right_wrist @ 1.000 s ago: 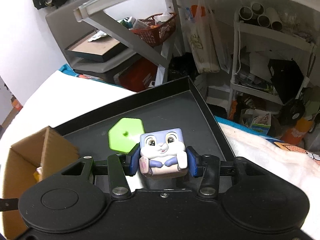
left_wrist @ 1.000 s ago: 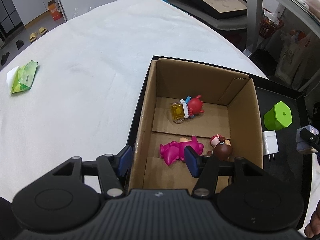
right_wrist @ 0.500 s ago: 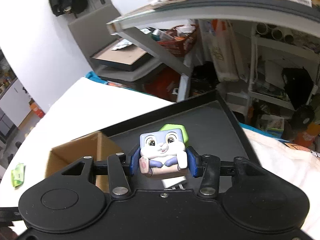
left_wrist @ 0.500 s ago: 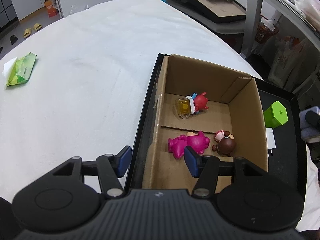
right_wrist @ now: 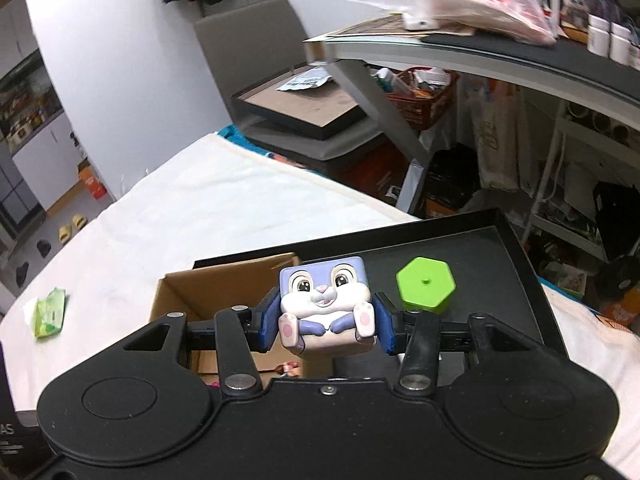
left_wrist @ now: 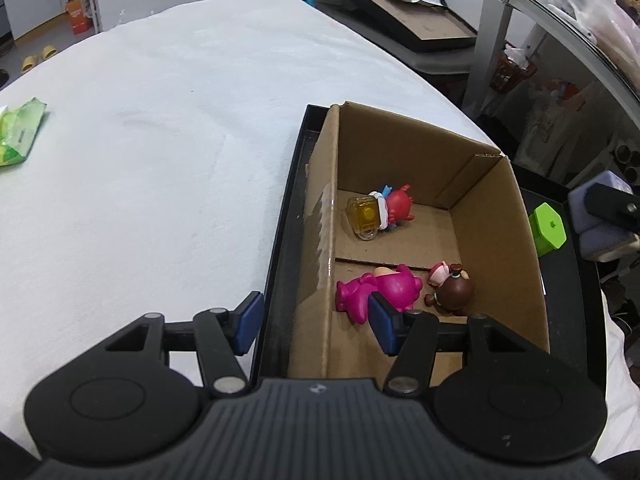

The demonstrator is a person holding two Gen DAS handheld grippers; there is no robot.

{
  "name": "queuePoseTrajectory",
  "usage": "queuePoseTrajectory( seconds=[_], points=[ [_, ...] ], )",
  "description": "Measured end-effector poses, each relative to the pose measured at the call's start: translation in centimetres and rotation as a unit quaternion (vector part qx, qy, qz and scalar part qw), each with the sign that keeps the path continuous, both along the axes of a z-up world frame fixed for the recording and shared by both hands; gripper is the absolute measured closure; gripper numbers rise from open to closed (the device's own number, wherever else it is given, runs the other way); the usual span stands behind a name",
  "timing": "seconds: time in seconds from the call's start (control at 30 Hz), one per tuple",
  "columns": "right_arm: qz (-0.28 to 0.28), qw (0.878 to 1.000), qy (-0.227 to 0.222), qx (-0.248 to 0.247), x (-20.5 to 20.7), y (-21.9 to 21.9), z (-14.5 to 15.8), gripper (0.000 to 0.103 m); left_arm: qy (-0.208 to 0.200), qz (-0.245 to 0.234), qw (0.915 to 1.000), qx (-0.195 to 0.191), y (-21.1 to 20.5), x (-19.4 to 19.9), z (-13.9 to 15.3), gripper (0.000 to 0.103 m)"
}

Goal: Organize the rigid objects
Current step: 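Lower the lavender cube figure into the box and open the right gripper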

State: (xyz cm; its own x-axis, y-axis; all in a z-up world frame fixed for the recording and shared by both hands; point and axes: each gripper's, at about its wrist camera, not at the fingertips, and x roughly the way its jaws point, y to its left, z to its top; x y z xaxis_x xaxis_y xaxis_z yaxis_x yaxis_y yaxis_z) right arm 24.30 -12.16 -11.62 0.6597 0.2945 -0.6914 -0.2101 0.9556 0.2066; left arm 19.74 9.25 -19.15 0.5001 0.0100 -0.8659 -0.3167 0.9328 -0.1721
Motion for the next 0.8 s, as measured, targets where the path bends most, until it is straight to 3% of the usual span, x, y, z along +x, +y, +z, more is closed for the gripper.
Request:
queuePoseTrajectory(
  seconds=[0.3, 0.37, 0.5, 0.67, 0.8],
  points=[
    [0.021, 0.999, 0.001, -0.036, -0.3, 3.6, -0.2, 0.057, -0.013, 0.003, 0.9993, -0.036, 1.6, -0.2, -1.1, 0.056],
    [0.026, 0.999, 0.000, -0.042, -0.2, 4.6, -0.4, 0.057, -0.007, 0.008, 0.9986, -0.051, 2.0, -0.2, -1.6, 0.068],
    [0.038, 0.998, 0.003, -0.050, 0.1, 6.5, -0.7, 0.057, -0.009, 0.007, 0.9968, -0.079, 2.4, -0.2, -1.9, 0.081],
    [0.056, 0.997, 0.001, -0.053, 0.4, 8.4, -0.8, 0.055, -0.013, 0.005, 0.9966, -0.081, 2.4, -0.3, -1.9, 0.082],
    [0.053, 0.996, -0.021, -0.063, 0.2, 8.6, -0.4, 0.042, -0.016, 0.010, 0.9968, -0.077, 2.4, -0.6, -1.8, 0.082]
  ],
)
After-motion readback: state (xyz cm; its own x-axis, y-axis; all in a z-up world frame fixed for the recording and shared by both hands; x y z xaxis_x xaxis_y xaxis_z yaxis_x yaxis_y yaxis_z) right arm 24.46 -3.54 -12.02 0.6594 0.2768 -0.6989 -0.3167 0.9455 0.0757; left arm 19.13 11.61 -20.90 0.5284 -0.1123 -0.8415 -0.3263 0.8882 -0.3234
